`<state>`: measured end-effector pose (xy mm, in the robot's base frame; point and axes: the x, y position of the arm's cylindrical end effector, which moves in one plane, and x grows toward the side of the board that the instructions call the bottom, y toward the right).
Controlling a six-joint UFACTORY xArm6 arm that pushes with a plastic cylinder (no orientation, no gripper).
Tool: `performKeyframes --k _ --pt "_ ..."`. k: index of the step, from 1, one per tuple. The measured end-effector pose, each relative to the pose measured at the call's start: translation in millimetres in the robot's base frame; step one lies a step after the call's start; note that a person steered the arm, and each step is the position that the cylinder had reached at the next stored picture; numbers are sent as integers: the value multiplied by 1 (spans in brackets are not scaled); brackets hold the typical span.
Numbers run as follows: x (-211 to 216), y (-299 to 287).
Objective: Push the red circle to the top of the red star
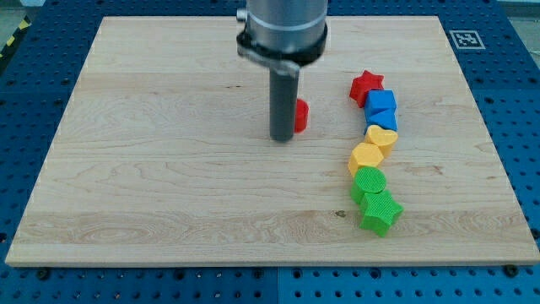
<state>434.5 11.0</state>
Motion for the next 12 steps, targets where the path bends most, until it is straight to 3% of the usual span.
performKeyframes --k 1,3,4,5,6,7,9,11,12 --pt "-35 0" --pt "-24 38" --pt "-78 47" --pt "-96 47" --pt "-66 45" --pt "-65 9" --pt "-132 -10" --pt "-138 94" --pt "-150 94"
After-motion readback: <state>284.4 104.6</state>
